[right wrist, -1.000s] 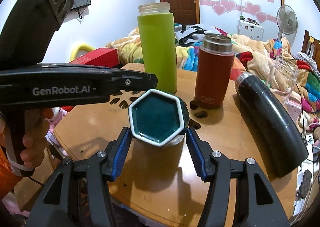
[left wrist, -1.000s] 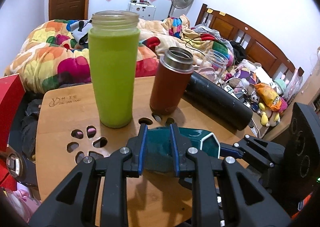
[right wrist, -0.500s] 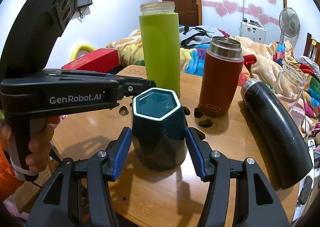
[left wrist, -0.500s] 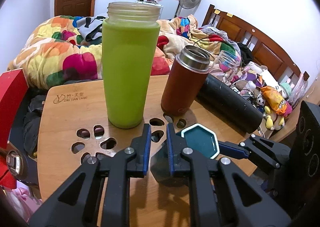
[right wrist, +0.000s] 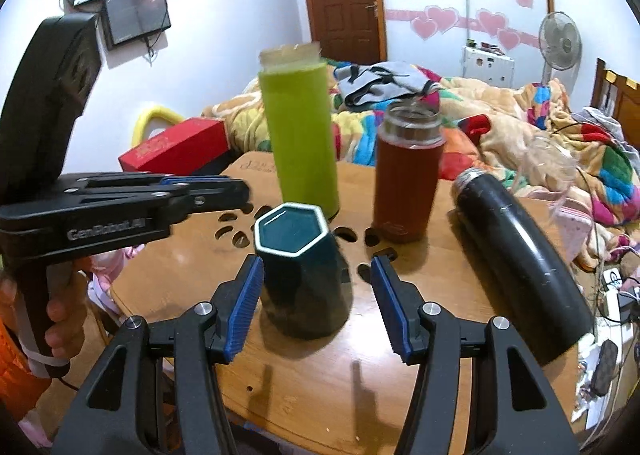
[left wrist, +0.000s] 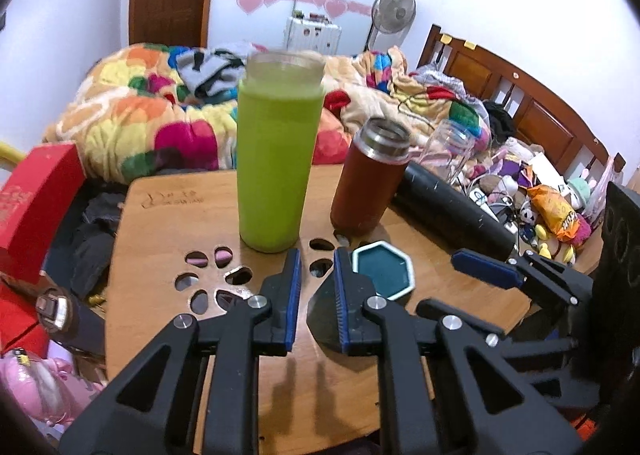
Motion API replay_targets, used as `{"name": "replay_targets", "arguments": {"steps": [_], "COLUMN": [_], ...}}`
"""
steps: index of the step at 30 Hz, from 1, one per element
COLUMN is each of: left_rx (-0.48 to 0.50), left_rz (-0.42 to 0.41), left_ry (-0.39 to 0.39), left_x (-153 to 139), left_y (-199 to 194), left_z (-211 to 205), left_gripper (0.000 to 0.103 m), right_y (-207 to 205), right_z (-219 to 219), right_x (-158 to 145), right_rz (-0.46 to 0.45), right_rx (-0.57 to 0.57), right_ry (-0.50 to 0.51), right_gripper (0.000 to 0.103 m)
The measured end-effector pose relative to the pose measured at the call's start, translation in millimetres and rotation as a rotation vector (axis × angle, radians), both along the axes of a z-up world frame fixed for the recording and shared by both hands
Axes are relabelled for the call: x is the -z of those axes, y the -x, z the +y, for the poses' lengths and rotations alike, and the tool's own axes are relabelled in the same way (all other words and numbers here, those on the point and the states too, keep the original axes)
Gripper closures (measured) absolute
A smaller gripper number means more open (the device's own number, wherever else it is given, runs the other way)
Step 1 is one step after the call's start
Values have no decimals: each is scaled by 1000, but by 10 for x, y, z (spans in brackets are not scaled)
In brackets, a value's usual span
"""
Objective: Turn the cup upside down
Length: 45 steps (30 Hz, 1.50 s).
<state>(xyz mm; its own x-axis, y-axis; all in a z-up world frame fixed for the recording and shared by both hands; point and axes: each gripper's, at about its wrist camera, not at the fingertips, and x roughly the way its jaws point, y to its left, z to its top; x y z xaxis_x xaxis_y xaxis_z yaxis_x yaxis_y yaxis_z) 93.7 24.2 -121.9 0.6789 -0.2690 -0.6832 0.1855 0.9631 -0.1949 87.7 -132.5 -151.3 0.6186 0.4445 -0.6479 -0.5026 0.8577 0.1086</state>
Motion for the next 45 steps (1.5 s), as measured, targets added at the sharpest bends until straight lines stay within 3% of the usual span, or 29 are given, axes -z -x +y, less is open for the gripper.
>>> {"name": "replay_targets", "arguments": {"steps": [4, 9, 13, 15, 17, 19, 21, 26, 28, 45], "left_rx": [-10, -24, -40, -56, -72, -94, -114, -152, -164, -189], "left_rz": [-68, -161, -220, -254, -288, -329, -364, -448, -466, -473], "left_ry": [-22, -41, -55, -62, -63, -66, -73, -111, -116, -101], "left_x": [-229, -515, -707, -813, -905, -1000, -1067, -1209, -1239, -1229], "left_y": [208, 519, 753, 881, 980, 1099, 1198, 1410, 1472, 1615], "left_z": [-67, -167, -217, -234, -233, -235, -242, -288, -282, -270], "left_gripper": [79, 51, 43, 33, 24, 15, 7, 1, 0, 0], "right_y": [97, 273, 421, 490, 569, 662, 783, 946, 1000, 1172], "right_z": [-152, -324, -434, -479, -520, -562, -598, -662, -688, -790], "right_x": [-192, -483, -678, -759, -848, -953, -1080, -1300, -1376, -1498], "right_rz": [-30, -85, -122, -138, -161, -195, -237, -287, -302, -320], "right_rx": [41, 96, 137, 150, 163, 180, 192, 221, 238, 285], "right_ry": [-21, -37, -48, -50, -54, -59, -66, -90, -102, -114], "right_gripper": [51, 51, 50, 49, 43, 29, 26, 11, 0, 0]}}
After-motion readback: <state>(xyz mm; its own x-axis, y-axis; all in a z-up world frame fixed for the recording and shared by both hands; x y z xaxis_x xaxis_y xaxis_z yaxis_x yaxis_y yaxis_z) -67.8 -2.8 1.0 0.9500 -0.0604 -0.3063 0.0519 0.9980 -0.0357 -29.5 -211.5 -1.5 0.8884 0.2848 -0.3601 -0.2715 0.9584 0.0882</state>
